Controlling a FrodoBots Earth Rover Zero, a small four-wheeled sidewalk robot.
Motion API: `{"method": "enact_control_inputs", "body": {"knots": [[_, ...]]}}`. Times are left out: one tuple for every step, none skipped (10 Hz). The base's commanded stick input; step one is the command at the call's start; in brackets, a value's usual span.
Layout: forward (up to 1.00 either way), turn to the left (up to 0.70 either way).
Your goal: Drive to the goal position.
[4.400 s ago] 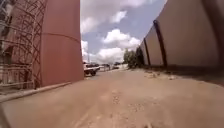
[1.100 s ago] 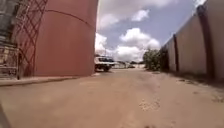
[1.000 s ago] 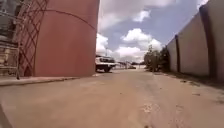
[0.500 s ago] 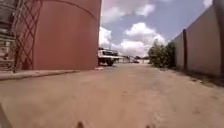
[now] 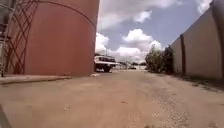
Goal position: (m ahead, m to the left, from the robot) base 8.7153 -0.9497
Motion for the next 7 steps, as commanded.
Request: {"method": "enact_control_inputs", "body": {"knots": [[0.6,0.0],[0.6,0.0],[0.6,0.0],[0.6,0.0],[0.6,0.0],[0.6,-0.02],[0.6,-0.08]]}}
